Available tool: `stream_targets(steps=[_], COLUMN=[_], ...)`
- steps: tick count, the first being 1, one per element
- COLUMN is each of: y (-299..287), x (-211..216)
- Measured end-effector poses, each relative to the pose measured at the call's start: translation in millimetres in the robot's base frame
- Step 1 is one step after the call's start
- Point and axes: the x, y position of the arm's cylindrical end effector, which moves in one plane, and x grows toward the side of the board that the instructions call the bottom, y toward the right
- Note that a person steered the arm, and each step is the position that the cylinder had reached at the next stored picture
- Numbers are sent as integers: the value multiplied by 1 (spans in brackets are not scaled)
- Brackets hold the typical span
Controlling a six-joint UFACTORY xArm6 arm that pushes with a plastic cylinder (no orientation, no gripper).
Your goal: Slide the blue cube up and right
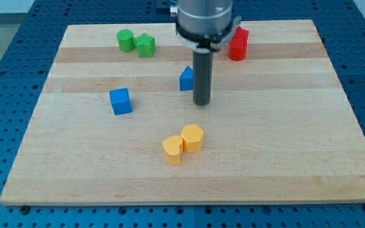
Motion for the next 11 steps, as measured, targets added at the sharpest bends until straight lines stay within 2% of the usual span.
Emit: stream_targets(steps=[1,2,4,5,7,9,10,11], y=[-75,-163,-124,-125,-193,-149,-130,-50], x=[36,40,-31,-21,-15,-70,-45,-42])
